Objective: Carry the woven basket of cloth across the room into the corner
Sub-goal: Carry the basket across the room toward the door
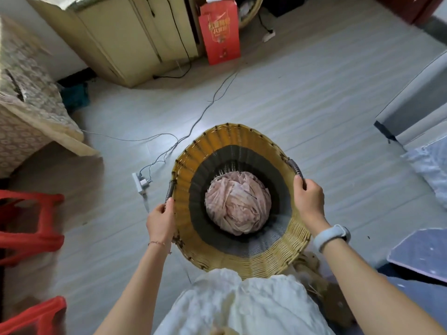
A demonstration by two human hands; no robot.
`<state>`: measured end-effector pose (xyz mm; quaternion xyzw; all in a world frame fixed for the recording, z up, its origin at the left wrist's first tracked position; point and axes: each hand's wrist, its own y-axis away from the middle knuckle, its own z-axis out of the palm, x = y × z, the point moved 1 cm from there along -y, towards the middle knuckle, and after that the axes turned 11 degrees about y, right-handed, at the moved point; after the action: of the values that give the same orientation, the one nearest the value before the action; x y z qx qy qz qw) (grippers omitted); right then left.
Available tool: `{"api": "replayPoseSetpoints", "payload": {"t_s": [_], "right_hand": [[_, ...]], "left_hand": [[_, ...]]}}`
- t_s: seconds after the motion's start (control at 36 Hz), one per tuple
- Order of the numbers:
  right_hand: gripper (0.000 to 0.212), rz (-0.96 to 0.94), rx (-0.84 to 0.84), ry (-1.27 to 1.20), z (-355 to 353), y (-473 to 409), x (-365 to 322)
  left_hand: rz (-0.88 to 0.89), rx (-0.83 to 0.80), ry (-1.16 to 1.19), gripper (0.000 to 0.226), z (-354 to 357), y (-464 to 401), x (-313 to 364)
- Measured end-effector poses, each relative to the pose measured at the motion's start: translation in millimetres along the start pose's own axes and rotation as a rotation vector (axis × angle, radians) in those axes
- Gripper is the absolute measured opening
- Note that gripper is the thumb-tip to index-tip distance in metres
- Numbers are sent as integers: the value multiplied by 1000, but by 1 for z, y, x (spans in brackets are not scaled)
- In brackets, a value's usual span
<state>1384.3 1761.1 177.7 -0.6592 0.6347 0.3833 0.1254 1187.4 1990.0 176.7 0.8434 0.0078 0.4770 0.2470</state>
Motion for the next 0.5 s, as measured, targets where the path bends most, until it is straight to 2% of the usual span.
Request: {"api": "replayPoseSetpoints", "payload": {"t_s": [0.11, 0.31, 0.5], "right_hand": [[35, 9, 36, 53, -1, -76, -19], [40, 27, 61, 111, -28, -211, -70], [42, 156, 88, 77, -56, -281, -77]], "left_hand": [[-51, -44, 30, 35, 58, -41, 30], [-74, -119, 22, 33, 159, -121, 114], [-63, -182, -73, 32, 244, -167, 186]]}}
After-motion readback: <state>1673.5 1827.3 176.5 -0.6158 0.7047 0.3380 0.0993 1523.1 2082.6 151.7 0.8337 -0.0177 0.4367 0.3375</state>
